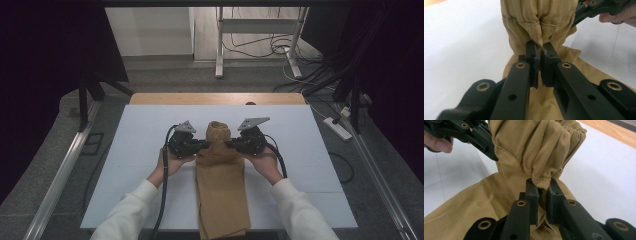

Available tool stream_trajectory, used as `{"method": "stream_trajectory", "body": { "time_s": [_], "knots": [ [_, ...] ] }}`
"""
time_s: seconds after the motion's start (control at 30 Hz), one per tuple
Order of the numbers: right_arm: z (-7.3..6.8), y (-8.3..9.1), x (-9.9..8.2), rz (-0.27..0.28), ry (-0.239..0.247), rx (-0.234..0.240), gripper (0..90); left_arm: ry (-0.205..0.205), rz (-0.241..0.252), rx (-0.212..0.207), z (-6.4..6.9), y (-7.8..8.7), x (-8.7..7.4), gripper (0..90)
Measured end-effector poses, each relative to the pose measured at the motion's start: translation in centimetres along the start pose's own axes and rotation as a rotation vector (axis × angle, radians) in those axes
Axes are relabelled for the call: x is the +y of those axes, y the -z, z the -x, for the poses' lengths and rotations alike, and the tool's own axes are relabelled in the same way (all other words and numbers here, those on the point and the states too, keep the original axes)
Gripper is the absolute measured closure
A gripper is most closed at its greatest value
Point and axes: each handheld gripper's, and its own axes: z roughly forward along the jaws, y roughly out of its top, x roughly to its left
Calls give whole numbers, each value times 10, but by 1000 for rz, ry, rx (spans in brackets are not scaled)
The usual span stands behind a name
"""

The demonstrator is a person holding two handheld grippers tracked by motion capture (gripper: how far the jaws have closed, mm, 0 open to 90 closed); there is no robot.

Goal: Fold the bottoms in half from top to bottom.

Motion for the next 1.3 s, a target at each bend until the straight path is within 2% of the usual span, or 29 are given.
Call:
{"method": "stream_trajectory", "body": {
  "time_s": [1.3],
  "knots": [
    [-23, 8, -20, 5, 8, 38, 818, -6, -15, -30, 21, 3, -19, 847]
  ]
}}
